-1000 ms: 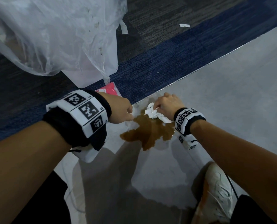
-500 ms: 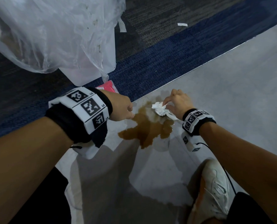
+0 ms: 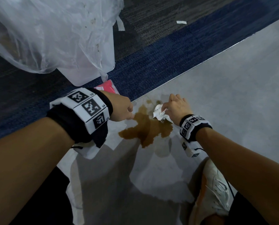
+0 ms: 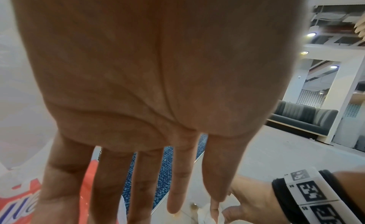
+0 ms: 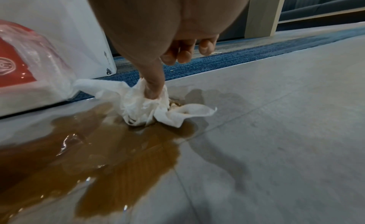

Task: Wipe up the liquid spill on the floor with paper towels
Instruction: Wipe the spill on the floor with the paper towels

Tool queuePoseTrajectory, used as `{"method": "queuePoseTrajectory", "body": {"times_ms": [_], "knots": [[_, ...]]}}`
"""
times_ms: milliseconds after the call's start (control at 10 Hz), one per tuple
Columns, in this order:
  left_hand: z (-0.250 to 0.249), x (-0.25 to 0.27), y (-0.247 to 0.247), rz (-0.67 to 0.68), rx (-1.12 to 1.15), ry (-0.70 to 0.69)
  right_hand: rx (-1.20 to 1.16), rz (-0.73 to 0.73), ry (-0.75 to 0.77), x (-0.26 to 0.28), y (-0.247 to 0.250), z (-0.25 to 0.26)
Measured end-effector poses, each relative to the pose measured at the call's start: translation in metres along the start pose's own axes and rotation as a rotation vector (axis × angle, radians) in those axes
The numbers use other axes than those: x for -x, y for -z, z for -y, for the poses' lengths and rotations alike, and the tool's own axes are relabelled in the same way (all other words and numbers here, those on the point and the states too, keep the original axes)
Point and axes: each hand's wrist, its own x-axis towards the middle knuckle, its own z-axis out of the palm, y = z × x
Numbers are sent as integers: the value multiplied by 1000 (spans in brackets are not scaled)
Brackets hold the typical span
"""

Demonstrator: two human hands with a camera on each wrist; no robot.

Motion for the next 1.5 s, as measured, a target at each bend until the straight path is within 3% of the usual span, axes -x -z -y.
{"method": "queuePoseTrajectory", "body": {"times_ms": [400,600,900,1100,1300,1500], "knots": [[-3,2,-2,3,-41,-18,-61,17,25,32,-18,18],[-5,3,2,-12,-26,-18,-311,-116,-184,43,-20,-7],[-5,-2,0,-13,-48,-21,-197,-96,-299,58,-34,3],[-5,-2,0,-12,-51,-19,-238,-90,-272,64,-40,31],[-1,0,0,-2,-36,-17,-249,-38,-132,67,-41,48],[10,3,7,-20,-43,2,-244,-133,-117,44,-13,45]]}}
